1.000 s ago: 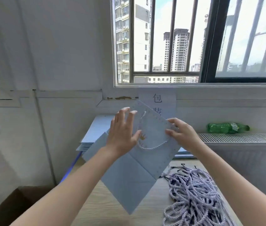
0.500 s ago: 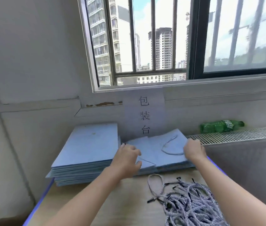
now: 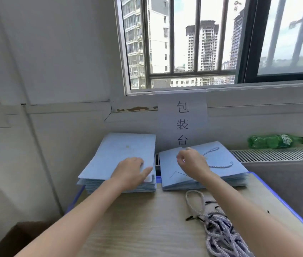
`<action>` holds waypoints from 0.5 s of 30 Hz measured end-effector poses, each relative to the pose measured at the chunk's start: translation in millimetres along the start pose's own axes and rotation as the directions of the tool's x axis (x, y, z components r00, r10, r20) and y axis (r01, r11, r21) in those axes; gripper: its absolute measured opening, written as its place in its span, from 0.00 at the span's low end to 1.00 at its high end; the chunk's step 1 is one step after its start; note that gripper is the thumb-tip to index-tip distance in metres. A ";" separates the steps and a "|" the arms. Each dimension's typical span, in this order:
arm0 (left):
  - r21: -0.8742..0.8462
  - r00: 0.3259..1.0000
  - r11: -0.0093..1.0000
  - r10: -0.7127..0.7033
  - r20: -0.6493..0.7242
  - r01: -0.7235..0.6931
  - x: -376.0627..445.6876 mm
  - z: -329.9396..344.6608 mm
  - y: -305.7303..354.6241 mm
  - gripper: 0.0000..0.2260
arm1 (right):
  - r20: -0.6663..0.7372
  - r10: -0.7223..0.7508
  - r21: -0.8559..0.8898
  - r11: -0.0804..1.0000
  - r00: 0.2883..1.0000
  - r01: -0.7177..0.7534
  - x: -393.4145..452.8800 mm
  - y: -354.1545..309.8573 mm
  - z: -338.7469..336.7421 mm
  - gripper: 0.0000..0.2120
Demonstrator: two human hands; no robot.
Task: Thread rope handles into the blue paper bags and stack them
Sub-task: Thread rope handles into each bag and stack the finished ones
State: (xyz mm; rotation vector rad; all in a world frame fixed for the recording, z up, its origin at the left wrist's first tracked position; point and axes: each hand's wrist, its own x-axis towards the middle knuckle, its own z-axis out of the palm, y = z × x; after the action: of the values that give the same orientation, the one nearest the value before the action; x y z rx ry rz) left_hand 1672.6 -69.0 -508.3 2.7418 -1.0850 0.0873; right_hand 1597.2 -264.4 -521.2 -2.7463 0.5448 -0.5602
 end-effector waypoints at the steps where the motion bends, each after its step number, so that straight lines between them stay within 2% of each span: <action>1: -0.028 0.997 1.000 0.012 -0.075 -0.014 -7.1 -2.9 0.6 0.20 | 0.018 -0.009 0.091 0.996 1.000 0.007 -3.0 -11.8 1.6 0.10; 4: -0.112 0.970 0.993 -0.002 -0.244 -0.026 -30.0 -8.7 -2.5 0.12 | 0.101 0.061 0.324 0.942 0.993 -0.091 -7.9 -36.9 7.4 0.10; 7: -0.090 0.960 0.996 -0.008 -0.278 -0.018 -49.0 -1.9 -13.6 0.13 | 0.185 0.217 0.495 0.822 0.958 -0.282 -11.6 -46.4 11.9 0.31; 8: -0.075 0.967 0.997 -0.015 -0.254 -0.004 -54.8 2.2 -17.0 0.17 | 0.208 0.247 0.585 0.744 0.946 -0.323 -13.5 -46.6 13.4 0.35; 10: -0.054 0.986 0.998 -0.037 -0.160 0.029 -67.4 8.6 -21.8 0.24 | 0.300 0.244 0.768 0.512 0.922 -0.385 -21.5 -49.5 12.3 0.39; 11: -0.046 0.992 0.998 -0.037 -0.117 0.032 -73.3 11.7 -23.5 0.26 | 0.328 0.223 0.817 0.422 0.918 -0.394 -26.2 -51.8 10.3 0.38; 12: -0.043 0.996 0.999 -0.028 -0.085 0.024 -79.2 14.1 -24.1 0.27 | 0.332 0.210 0.837 0.384 0.920 -0.390 -29.8 -52.9 9.5 0.37; 15: -0.092 0.992 0.996 -0.017 -0.123 0.006 -92.6 17.3 -23.6 0.23 | 0.315 0.176 0.829 0.427 0.933 -0.361 -41.4 -59.7 3.6 0.25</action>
State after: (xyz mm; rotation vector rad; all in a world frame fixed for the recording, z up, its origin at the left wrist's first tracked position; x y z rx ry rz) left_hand 1620.9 6.6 -540.5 2.6234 -1.0139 0.1980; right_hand 1581.6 -193.5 -516.9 -1.6191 0.4502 -0.3420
